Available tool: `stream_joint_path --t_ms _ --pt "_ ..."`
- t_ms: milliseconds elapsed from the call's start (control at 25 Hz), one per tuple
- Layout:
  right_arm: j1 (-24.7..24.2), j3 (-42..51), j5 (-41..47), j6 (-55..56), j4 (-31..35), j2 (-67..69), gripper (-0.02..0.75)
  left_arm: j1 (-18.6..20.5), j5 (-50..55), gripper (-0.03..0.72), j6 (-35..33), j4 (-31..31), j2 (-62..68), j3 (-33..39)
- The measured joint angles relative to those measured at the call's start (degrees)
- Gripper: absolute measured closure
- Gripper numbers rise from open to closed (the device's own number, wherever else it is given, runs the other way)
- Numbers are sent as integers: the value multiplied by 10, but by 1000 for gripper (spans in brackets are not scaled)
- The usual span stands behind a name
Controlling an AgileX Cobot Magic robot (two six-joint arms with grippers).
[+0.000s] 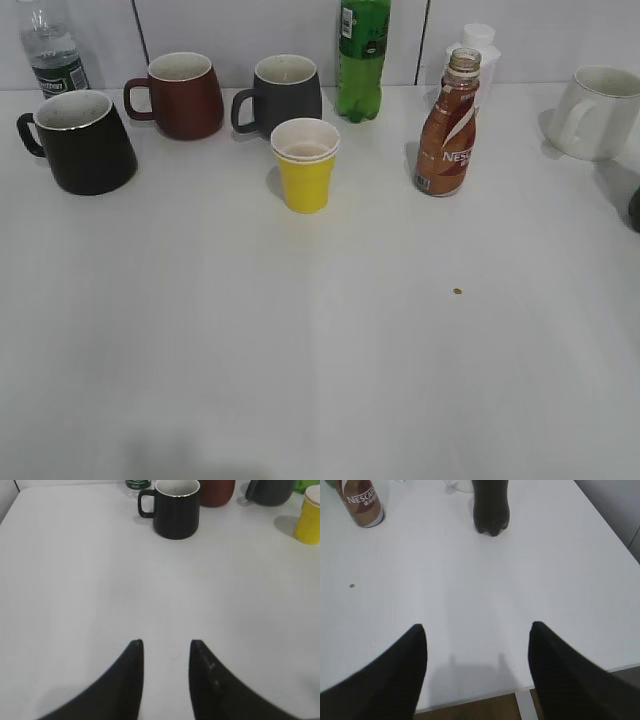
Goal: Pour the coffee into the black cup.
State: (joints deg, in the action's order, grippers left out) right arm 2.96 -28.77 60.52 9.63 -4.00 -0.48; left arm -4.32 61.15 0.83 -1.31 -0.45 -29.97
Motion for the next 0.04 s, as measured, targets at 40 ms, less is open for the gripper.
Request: stream_joint_path --t_ms 40 --pt "0 0 0 0 0 0 236 0 0 449 0 0 0 0"
